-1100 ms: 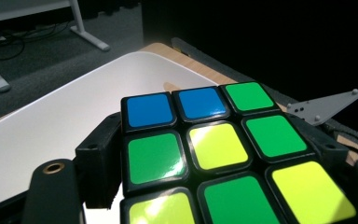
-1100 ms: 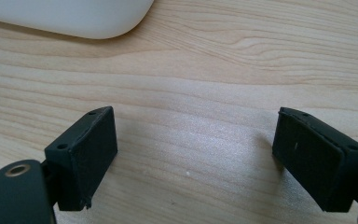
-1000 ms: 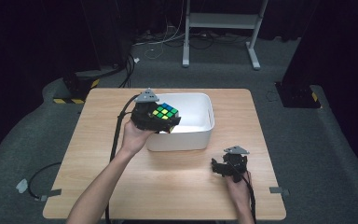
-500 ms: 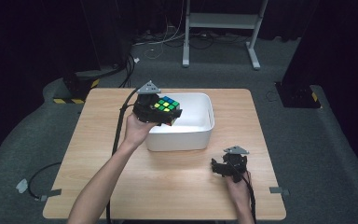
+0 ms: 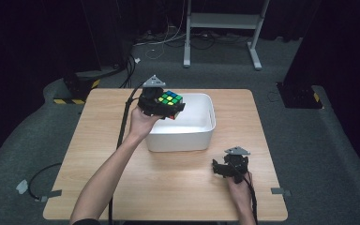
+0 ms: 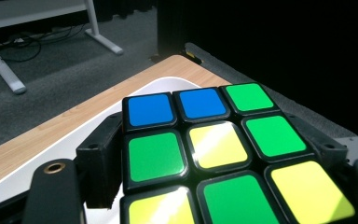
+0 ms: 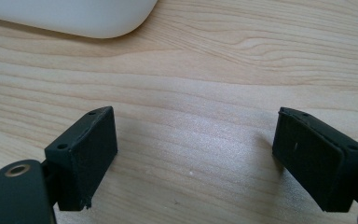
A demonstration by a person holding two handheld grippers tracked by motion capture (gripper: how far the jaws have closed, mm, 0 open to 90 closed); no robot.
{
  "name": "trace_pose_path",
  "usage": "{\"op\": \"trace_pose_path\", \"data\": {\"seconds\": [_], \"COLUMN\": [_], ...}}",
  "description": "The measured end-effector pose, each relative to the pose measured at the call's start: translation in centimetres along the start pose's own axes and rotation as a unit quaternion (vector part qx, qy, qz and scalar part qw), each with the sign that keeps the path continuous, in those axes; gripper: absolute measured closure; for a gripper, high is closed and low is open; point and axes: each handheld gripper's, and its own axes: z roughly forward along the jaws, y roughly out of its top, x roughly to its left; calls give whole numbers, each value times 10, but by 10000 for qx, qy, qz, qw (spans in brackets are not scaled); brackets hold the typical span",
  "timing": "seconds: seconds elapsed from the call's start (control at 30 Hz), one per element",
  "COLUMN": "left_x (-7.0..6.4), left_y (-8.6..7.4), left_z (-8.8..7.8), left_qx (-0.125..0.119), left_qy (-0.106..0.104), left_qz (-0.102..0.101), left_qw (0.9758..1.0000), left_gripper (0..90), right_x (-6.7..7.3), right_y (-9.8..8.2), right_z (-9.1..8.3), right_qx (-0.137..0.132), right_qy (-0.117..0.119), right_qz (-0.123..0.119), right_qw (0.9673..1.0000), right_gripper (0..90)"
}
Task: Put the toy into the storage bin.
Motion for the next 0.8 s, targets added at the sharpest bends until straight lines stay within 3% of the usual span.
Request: {"op": "trace_pose_path", "data": {"seconds": [0.43, 0.8], "left_x": [14, 20], "left_y": [12, 22], "left_z": [8, 18], "left_qx": [-89, -46], "left_qy": [161, 258], "left_qz": [-104, -46], "left_qw": [9998, 9996], "left_gripper": [250, 252], "right_x": [0, 0], "right_y": [0, 0], "right_z": [0, 0], "right_qx": [3, 2], "right_qy": [5, 14], "right_qz": [0, -1], "right_qw": [10000, 10000], "right_gripper": [135, 135]}}
